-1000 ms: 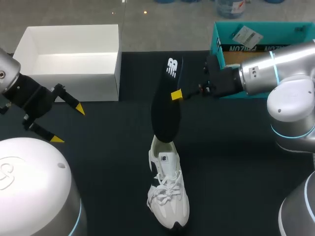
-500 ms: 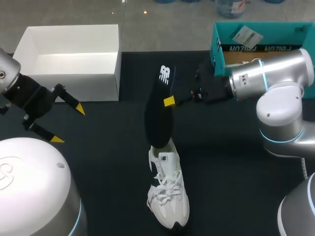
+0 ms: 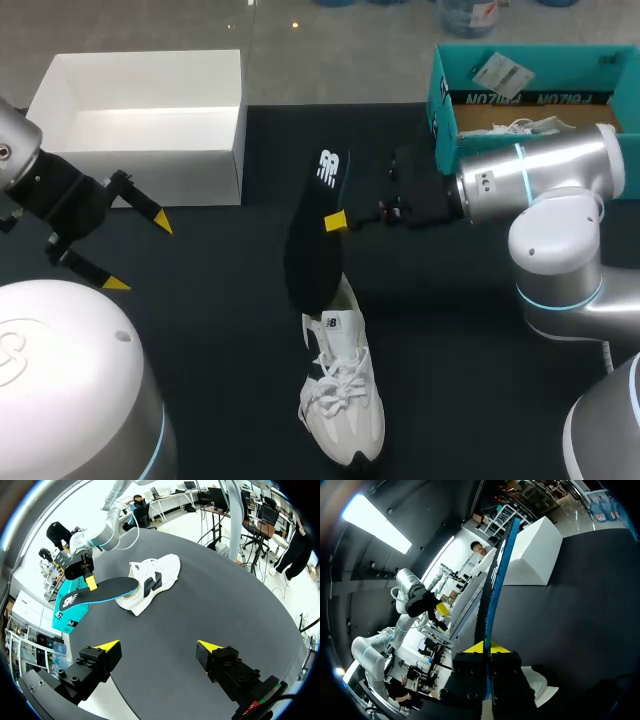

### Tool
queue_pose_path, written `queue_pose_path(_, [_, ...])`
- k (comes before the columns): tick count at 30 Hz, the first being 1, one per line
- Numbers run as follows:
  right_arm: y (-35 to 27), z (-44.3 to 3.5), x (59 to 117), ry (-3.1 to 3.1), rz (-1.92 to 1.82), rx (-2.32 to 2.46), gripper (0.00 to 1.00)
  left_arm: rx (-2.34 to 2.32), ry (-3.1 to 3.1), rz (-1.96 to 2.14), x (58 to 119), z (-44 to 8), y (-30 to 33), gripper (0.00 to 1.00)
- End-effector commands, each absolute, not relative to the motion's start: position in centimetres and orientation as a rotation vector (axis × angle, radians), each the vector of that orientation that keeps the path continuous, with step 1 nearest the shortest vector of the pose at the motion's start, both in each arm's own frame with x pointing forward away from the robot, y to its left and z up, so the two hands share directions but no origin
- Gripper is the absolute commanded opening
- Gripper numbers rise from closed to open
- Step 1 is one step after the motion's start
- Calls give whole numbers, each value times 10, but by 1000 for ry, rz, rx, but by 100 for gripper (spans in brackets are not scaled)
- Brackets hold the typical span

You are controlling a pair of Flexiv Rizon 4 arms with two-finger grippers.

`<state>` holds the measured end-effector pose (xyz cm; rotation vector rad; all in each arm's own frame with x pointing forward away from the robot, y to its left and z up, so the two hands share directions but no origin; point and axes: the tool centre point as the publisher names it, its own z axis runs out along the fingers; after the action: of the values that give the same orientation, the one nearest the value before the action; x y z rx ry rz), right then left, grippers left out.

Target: Take the shoe out of the shoebox, open the shoe tongue, remove and reinsert the insole, then place the shoe into the shoebox

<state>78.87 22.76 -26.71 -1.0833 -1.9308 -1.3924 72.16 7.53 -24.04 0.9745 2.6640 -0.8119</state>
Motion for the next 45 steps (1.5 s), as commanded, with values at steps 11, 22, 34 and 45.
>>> queue_pose_path(11, [232, -273, 783, -1915, -1394, -1108, 0, 975, 2666, -807, 721, -240, 75, 100])
queue_pose_path(22, [226, -255, 804, -1964, -1420, -1090, 0, 975, 2666, -807, 721, -240, 75, 100])
queue_pose_path(34, [200, -249, 816, -1998, -1443, -1140, 0, 975, 2666, -807, 721, -240, 75, 100])
queue_pose_path(45, [188, -252, 812, -2061, -1436, -1117, 0, 975, 2666, -807, 721, -240, 75, 100])
